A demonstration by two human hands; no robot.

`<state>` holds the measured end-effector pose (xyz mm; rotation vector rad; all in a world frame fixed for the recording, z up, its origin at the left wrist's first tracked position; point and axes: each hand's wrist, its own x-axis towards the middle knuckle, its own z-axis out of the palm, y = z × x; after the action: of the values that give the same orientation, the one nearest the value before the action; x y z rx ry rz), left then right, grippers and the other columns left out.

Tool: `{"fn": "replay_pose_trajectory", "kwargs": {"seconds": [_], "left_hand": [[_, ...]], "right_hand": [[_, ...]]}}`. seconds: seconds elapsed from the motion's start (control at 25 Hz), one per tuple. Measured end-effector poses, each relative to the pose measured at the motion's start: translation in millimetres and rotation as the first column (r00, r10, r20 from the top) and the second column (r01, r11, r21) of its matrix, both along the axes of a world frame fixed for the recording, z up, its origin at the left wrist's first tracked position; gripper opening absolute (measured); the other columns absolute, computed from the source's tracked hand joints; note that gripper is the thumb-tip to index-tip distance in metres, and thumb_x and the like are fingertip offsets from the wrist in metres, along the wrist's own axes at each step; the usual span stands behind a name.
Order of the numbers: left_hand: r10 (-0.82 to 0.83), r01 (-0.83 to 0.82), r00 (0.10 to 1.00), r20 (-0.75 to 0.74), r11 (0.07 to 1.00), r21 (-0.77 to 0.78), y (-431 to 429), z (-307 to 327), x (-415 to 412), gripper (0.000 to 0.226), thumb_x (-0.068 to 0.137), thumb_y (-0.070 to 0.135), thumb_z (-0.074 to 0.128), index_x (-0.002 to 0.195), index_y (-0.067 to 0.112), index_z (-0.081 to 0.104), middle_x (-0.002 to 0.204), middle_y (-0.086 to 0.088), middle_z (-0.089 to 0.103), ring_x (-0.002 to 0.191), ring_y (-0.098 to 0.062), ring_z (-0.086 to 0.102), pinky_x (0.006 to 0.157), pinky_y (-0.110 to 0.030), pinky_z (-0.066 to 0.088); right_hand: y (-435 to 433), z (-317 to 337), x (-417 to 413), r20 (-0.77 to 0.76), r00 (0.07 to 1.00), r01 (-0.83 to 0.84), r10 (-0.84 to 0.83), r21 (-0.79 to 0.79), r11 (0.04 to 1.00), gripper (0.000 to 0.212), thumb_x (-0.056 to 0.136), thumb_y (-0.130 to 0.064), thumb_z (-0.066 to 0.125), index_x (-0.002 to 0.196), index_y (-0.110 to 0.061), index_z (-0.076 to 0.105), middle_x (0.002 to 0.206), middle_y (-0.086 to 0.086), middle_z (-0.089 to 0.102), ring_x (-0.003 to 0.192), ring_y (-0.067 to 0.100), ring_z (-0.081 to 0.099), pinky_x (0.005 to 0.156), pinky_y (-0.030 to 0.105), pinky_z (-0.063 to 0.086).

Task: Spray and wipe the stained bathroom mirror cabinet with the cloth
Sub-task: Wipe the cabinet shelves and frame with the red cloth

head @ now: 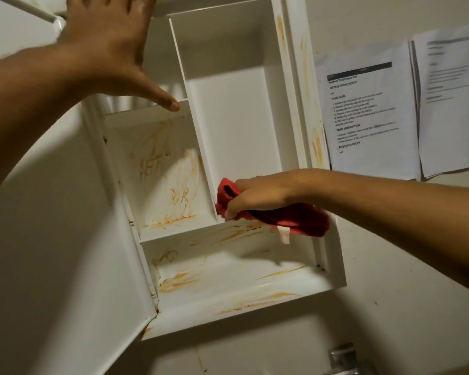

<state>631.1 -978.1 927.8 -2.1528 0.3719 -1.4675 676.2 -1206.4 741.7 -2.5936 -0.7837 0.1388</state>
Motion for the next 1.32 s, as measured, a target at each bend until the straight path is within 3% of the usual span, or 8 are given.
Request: {"fn": "replay_pose_trajectory", "kwargs": {"seconds": [0.16, 0.28, 0.4, 0.52, 0.72, 0.88, 1.08, 1.32], "left_hand": [[-0.028, 0.028, 1.0, 0.0, 1.0, -0.004, -1.3, -1.8, -4.4, 0.145, 0.045, 0.08, 0.064, 0.163, 0.018, 0.008, 0.166, -0.023, 0.018, 0.15, -0.049, 0.02, 0.115, -0.065, 0.021], [0.007, -0.008, 1.0, -0.011, 1.0, -0.019, -3.0, -2.4, -4.8, 0.139, 0.048, 0.075, 0.075, 0.158, 0.011, 0.018, 0.153, -0.03, 0.033, 0.137, -0.053, 0.033, 0.105, -0.063, 0.033], [0.029, -0.03, 0.999, -0.032, 0.998, -0.05, -7.8, -4.9, -7.5, 0.133, 0.052, 0.063, 0.087, 0.153, 0.005, 0.023, 0.139, -0.035, 0.041, 0.124, -0.056, 0.041, 0.095, -0.062, 0.04], [0.015, -0.015, 1.0, -0.003, 0.999, -0.038, -5.9, -3.4, -7.6, 0.142, 0.046, 0.074, 0.069, 0.161, 0.011, 0.014, 0.158, -0.03, 0.029, 0.141, -0.055, 0.03, 0.108, -0.065, 0.031], [0.006, -0.006, 1.0, -0.01, 1.0, -0.013, -6.0, -2.8, -7.4, 0.143, 0.05, 0.076, 0.074, 0.163, 0.018, 0.008, 0.166, -0.024, 0.019, 0.149, -0.05, 0.02, 0.115, -0.066, 0.022], [0.007, -0.007, 1.0, -0.02, 1.0, -0.016, -7.2, -0.6, -7.5, 0.144, 0.051, 0.076, 0.074, 0.164, 0.021, 0.004, 0.167, -0.023, 0.017, 0.152, -0.047, 0.017, 0.118, -0.065, 0.018], [-0.002, 0.002, 1.0, -0.002, 1.0, -0.015, -4.0, -1.7, -3.4, 0.144, 0.048, 0.081, 0.064, 0.164, 0.022, 0.003, 0.167, -0.023, 0.018, 0.152, -0.048, 0.018, 0.118, -0.065, 0.018], [0.003, -0.003, 1.0, -0.002, 1.0, -0.018, -2.5, -2.5, -4.2, 0.144, 0.049, 0.081, 0.066, 0.164, 0.021, 0.003, 0.167, -0.023, 0.017, 0.153, -0.046, 0.016, 0.12, -0.064, 0.015]], "right_hand": [[15.1, -5.9, 10.1, 0.401, 0.911, 0.089, -0.094, 0.031, 0.996, 0.018, 0.092, -0.016, 0.07, 0.109, -0.022, 0.068, 0.094, 0.0, 0.071, 0.082, 0.019, 0.069, 0.071, 0.031, 0.054], [38.0, -15.5, 11.4, 0.523, 0.828, 0.154, -0.203, 0.137, 0.979, 0.021, 0.086, -0.011, 0.074, 0.105, -0.017, 0.069, 0.091, 0.002, 0.07, 0.083, 0.023, 0.068, 0.076, 0.036, 0.057], [28.8, -7.6, 5.0, 0.472, 0.877, 0.104, -0.093, 0.001, 0.995, 0.016, 0.09, -0.015, 0.075, 0.105, -0.017, 0.067, 0.091, 0.001, 0.07, 0.082, 0.021, 0.068, 0.08, 0.037, 0.059], [19.6, 8.6, 2.4, 0.312, 0.95, 0.04, -0.025, -0.042, 0.998, 0.022, 0.091, -0.033, 0.08, 0.107, -0.027, 0.067, 0.094, -0.004, 0.072, 0.082, 0.015, 0.069, 0.08, 0.033, 0.056], [40.2, -13.5, 9.5, 0.602, 0.786, 0.149, -0.14, 0.035, 0.988, 0.01, 0.084, -0.005, 0.069, 0.089, -0.014, 0.07, 0.081, 0.004, 0.069, 0.077, 0.025, 0.068, 0.07, 0.037, 0.058], [24.9, 9.3, 9.2, 0.344, 0.937, 0.075, -0.057, -0.039, 0.996, 0.01, 0.093, -0.022, 0.075, 0.101, -0.019, 0.069, 0.086, -0.002, 0.07, 0.079, 0.018, 0.069, 0.075, 0.033, 0.056], [42.9, -11.8, 9.5, 0.65, 0.754, 0.18, -0.096, -0.065, 0.981, 0.007, 0.085, -0.006, 0.064, 0.084, -0.013, 0.065, 0.077, 0.003, 0.063, 0.073, 0.025, 0.065, 0.067, 0.039, 0.057], [28.7, 6.0, 13.4, 0.451, 0.892, 0.08, -0.037, -0.075, 0.994, 0.007, 0.093, -0.013, 0.066, 0.091, -0.019, 0.069, 0.082, 0.0, 0.069, 0.074, 0.017, 0.067, 0.065, 0.031, 0.055]]}}
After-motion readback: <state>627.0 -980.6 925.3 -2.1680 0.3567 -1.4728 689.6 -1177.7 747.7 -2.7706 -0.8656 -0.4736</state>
